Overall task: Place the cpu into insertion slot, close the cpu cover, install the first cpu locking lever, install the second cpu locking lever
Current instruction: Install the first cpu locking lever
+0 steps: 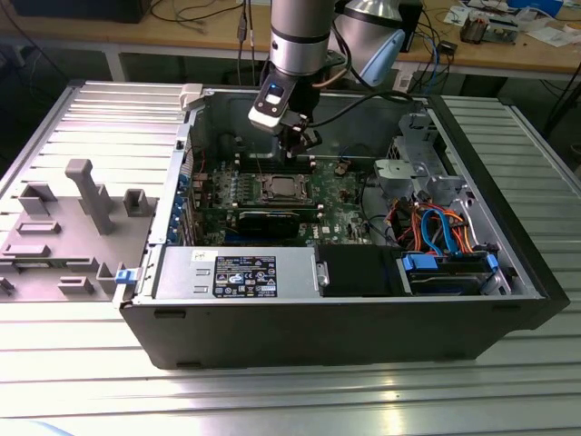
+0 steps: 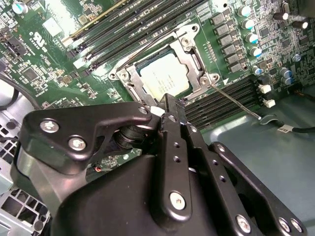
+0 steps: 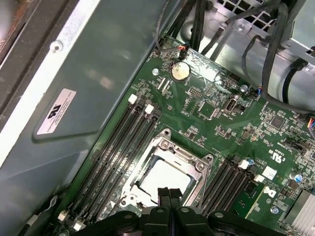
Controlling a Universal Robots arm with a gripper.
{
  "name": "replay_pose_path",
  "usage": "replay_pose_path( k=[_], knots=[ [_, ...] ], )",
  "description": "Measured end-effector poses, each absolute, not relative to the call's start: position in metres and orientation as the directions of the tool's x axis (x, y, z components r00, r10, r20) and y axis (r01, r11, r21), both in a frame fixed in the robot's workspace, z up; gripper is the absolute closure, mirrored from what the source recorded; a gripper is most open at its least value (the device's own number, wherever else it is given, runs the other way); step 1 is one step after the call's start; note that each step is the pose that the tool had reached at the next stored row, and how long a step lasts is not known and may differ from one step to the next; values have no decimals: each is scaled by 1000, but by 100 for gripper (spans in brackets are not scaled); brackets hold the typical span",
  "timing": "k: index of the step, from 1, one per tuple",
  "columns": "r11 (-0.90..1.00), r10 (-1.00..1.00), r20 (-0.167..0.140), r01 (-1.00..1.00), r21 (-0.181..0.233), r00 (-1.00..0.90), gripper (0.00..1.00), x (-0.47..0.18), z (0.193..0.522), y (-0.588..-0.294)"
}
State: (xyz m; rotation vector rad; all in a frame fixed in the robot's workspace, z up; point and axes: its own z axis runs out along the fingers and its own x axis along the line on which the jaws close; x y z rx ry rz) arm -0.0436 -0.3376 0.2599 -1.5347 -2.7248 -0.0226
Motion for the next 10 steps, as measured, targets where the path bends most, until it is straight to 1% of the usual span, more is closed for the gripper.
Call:
replay_pose_path(
  k=[10],
  knots=[
    [544,839,19,839,5,-544,89,-44,260,-338]
  ],
)
